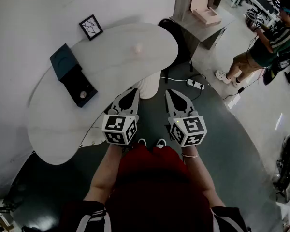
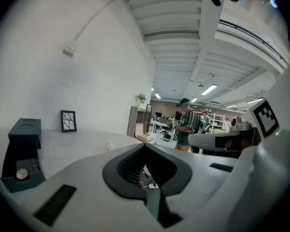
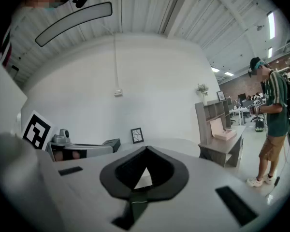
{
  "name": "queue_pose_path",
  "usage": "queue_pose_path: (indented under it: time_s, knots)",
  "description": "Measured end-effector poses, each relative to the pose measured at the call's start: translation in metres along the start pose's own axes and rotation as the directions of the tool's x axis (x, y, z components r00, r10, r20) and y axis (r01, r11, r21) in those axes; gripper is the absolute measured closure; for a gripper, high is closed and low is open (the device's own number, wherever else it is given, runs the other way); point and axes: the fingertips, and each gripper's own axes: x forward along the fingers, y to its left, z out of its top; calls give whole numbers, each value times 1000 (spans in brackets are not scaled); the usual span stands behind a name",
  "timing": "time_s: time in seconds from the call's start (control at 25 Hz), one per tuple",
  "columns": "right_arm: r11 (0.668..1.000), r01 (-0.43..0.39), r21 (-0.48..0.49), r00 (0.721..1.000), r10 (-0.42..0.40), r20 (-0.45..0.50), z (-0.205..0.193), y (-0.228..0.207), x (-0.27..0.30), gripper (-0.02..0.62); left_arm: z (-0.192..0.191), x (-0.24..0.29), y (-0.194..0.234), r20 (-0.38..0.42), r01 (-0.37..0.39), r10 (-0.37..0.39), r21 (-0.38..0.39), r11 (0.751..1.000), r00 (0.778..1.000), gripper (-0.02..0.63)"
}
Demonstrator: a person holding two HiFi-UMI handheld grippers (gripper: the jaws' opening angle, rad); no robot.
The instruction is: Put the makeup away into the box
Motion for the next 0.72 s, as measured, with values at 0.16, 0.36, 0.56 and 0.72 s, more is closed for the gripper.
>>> queue_pose_path:
  time_s: [0.16,0.36,0.56,0.72]
  knots:
    - [1000,-2,2,1000,2,-3,1,-12,-9,581,-2,3,-12,-3,-12,12,-13,1000,1000,584]
    - [1000,-25,12,1000,25,8,3,-24,-15,581,-2,7,-18,0,-54,54,-16,998,999,584]
    - [998,-60,11,998,60,30,9,-27,-16,580,3,10,-19,6,-76,76,-26,997,997,583]
    - [997,-80,11,996,79,45,14,-25,-15,580,7,12,-15,0,-100,100,-16,995,995,583]
